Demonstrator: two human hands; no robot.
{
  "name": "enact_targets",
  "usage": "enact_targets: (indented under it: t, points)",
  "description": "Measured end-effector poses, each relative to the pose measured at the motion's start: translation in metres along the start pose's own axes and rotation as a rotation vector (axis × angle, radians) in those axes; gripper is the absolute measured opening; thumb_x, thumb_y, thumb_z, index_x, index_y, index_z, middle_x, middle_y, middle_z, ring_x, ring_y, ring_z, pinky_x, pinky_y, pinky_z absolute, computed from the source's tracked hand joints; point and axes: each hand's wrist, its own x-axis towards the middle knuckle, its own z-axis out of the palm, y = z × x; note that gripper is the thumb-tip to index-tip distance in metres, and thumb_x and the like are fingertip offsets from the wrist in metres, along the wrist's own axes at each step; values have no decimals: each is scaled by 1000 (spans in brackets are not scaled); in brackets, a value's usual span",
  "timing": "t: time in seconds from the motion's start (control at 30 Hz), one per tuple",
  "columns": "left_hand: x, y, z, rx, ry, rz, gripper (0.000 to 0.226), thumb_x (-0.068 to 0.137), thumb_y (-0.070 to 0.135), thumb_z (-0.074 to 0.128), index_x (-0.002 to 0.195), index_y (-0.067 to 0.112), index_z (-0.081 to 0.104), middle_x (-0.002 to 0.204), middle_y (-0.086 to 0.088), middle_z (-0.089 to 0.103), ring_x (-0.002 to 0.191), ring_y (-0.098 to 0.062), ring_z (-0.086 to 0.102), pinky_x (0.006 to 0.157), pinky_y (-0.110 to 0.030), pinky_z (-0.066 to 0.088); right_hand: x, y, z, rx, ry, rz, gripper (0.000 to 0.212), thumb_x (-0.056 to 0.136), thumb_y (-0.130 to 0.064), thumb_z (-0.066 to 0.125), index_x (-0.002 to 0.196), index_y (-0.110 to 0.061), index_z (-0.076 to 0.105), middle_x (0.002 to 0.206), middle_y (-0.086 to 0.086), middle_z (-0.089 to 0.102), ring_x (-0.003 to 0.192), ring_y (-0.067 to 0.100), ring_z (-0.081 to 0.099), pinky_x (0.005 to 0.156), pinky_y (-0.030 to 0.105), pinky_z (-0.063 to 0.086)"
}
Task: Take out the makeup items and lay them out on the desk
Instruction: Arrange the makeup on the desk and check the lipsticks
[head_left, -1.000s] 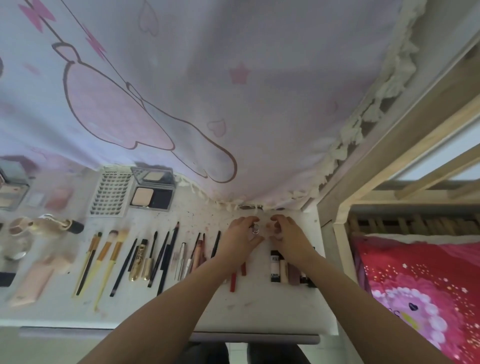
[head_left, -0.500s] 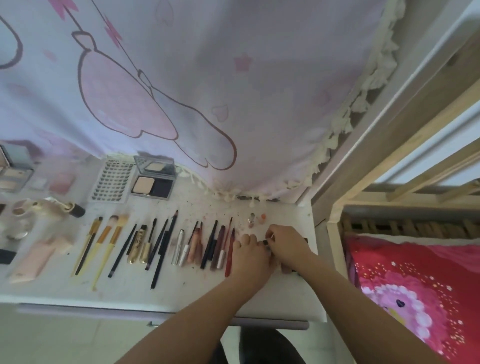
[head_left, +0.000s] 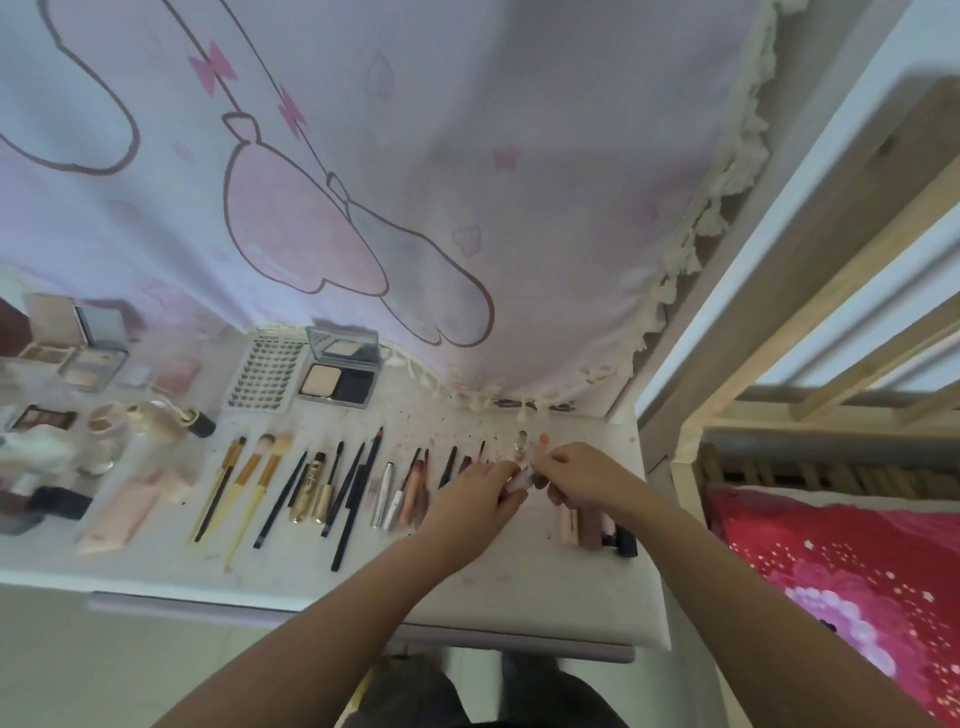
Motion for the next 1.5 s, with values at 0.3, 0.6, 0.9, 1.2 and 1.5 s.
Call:
enact_targets:
  t: [0.3, 0.6, 0.9, 1.2, 1.5]
  points:
    - [1, -2, -37, -91, -58, 38, 34, 99, 39, 35, 118, 19, 55, 103, 2, 59, 93, -21, 58, 73, -31, 43, -19, -22, -4, 288, -69, -97, 23, 97, -29, 49, 89, -8, 55, 62, -1, 46, 45, 6, 36, 44, 20, 31]
    - [7, 0, -49, -81, -15, 132, 29, 98, 38, 38, 114, 21, 56, 89, 13, 46, 77, -8, 47, 66, -24, 36, -26, -30, -13, 466, -85, -25, 26, 100, -30, 42, 93, -9, 55, 66, 2, 58, 45, 5, 46, 37, 15, 33]
    - [16, 1, -55, -101, -39, 159, 31, 98, 38, 40, 118, 20, 55, 92, 12, 46, 81, -8, 46, 71, -25, 39, -21, -28, -23, 426, -69, -7, 24, 97, -34, 49, 91, -12, 59, 69, 1, 66, 53, 8, 53, 50, 19, 41]
    - [18, -2, -60, -79, -14, 188, 28, 97, 39, 41, 117, 24, 55, 101, 9, 55, 86, -8, 51, 78, -28, 46, -20, -34, -27, 320, -140, 47, 36, 96, -49, 40, 98, -18, 57, 71, 0, 67, 56, 9, 54, 51, 19, 41]
    - [16, -7, -58, -88, 13, 200, 30, 97, 41, 41, 118, 24, 55, 103, 9, 56, 85, -9, 53, 76, -29, 47, -17, -33, -24, 358, -111, 49, 38, 95, -50, 43, 96, -16, 60, 71, -2, 64, 57, 8, 53, 52, 19, 41]
